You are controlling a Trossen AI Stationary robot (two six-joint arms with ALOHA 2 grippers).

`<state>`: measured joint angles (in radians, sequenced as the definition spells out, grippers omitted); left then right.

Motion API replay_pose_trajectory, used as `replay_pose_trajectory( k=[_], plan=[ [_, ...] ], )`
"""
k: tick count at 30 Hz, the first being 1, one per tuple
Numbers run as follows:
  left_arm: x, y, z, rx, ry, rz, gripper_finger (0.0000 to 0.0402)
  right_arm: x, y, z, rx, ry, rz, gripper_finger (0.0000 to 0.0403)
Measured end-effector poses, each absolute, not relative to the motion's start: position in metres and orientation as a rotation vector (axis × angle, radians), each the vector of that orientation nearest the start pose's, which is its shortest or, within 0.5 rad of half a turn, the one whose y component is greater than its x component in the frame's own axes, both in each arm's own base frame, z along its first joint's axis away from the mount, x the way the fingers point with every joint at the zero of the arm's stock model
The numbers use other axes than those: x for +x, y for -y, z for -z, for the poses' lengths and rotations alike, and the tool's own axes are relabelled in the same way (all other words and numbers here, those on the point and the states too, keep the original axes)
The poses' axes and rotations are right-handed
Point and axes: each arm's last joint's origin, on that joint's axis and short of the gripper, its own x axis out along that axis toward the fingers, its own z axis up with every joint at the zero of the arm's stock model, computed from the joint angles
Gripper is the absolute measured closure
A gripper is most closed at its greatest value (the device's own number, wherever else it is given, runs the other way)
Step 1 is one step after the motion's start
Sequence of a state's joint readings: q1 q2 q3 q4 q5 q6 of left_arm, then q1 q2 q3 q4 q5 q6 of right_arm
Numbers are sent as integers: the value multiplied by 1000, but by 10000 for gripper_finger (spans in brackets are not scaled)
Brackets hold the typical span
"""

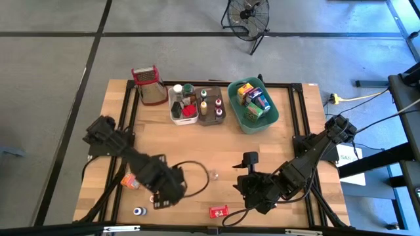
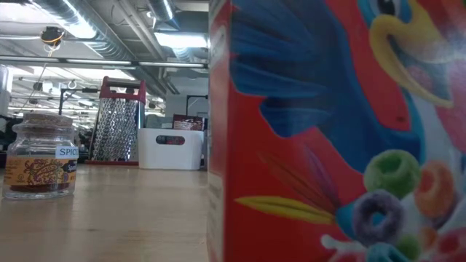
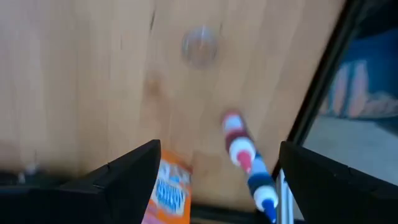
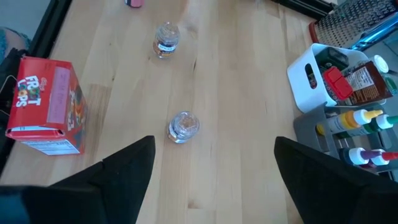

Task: Pick & Place Kitchen Items
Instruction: Put the pink food coloring bottle into the middle black transparent bin

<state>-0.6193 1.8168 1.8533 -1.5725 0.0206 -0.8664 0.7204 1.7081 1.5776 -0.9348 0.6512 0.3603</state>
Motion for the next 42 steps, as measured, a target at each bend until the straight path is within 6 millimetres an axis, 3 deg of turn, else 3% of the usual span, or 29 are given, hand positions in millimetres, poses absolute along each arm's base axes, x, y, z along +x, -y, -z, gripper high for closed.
replay_pose_trajectory(
  k=[7, 12, 23, 42],
  plan=[
    [247, 210, -295, -56, -1677, -148, 77, 275, -218, -313, -340, -810, 83, 70],
    [237, 215, -280, -27, -1698, -209, 77, 275, -218, -313, -341, -811, 83, 70],
    [225, 244, -273, -72, -1608, -121, 77, 275, -218, -313, -346, -814, 83, 70],
    [224, 243, -237, -50, -1634, -58, 85, 275, -218, -313, -346, -814, 82, 70]
  ],
)
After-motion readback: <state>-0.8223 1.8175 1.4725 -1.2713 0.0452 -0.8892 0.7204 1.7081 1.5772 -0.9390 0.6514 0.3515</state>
